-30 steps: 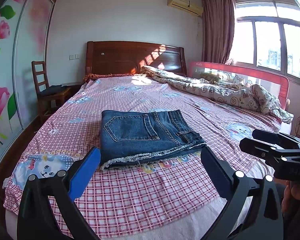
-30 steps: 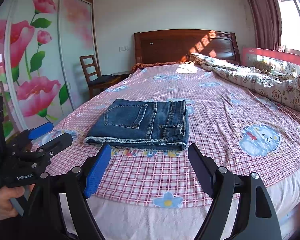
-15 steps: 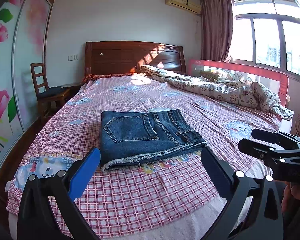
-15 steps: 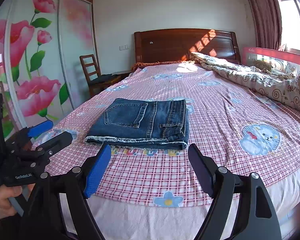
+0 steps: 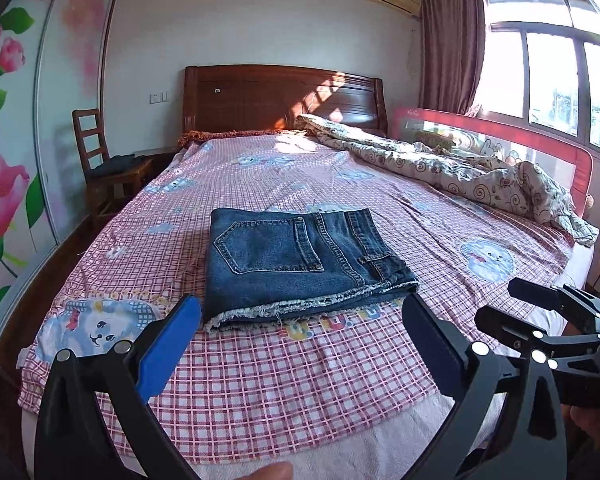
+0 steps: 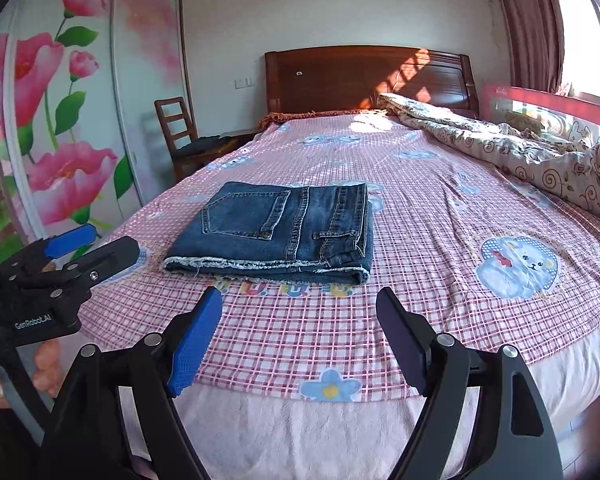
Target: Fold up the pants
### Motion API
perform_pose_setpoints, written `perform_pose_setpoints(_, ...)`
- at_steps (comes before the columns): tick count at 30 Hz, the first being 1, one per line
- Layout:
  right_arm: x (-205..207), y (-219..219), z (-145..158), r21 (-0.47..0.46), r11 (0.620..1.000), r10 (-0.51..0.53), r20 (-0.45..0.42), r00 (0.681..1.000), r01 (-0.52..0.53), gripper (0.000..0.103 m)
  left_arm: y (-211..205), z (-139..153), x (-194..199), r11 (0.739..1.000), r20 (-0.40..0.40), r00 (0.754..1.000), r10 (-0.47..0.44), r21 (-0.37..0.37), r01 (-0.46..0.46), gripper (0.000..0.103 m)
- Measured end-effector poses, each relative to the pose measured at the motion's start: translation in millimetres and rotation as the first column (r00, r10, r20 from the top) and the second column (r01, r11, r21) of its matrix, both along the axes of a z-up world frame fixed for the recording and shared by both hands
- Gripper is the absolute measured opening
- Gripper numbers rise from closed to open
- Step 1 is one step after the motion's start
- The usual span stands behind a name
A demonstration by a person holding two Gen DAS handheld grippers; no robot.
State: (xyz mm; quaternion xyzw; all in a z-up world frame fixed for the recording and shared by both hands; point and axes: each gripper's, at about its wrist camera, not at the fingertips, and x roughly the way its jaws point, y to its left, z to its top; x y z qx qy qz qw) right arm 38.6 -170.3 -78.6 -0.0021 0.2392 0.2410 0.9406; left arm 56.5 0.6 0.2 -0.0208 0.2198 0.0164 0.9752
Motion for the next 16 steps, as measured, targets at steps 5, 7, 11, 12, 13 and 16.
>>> perform_pose_setpoints(5, -1.4, 2.8, 0.3, -0.013, 1.000, 0.009, 0.005, 1.000, -0.009, 0.078, -2.3, 2.2, -1.1, 1.000, -0.001, 1.000, -0.031, 0.001, 0.031, 0.101)
perform_pose_setpoints(7, -1.6, 2.5, 0.9, -0.011, 1.000, 0.007, 0.006, 1.000, -0.007, 0.078, -3.5, 2.7, -1.9, 1.000, 0.007, 1.000, -0.023, 0.016, 0.023, 0.101)
perform_pose_setpoints(11, -2.0, 0.2, 1.3, -0.003, 1.000, -0.002, 0.004, 1.000, 0.002, 0.079, -4.2, 2.5, -1.0, 0.999, 0.010, 1.000, -0.028, 0.025, 0.028, 0.101)
perform_pose_setpoints(12, -1.9, 0.3, 1.5, -0.002, 1.000, -0.004, 0.004, 1.000, 0.004, 0.079, -3.9, 2.0, -0.8, 0.999, 0.012, 1.000, -0.027, 0.023, 0.026, 0.101)
perform_pose_setpoints(13, -2.9, 0.1, 1.6, 0.000, 1.000, -0.006, 0.005, 1.000, 0.006, 0.078, -3.3, 2.2, -0.9, 1.000, 0.020, 1.000, -0.014, 0.025, 0.014, 0.101)
perform_pose_setpoints(16, -2.9, -1.9, 2.6, 0.009, 1.000, -0.012, 0.008, 1.000, 0.012, 0.079, -3.0, -0.1, -0.9, 0.999, 0.020, 0.999, -0.039, 0.012, 0.039, 0.101)
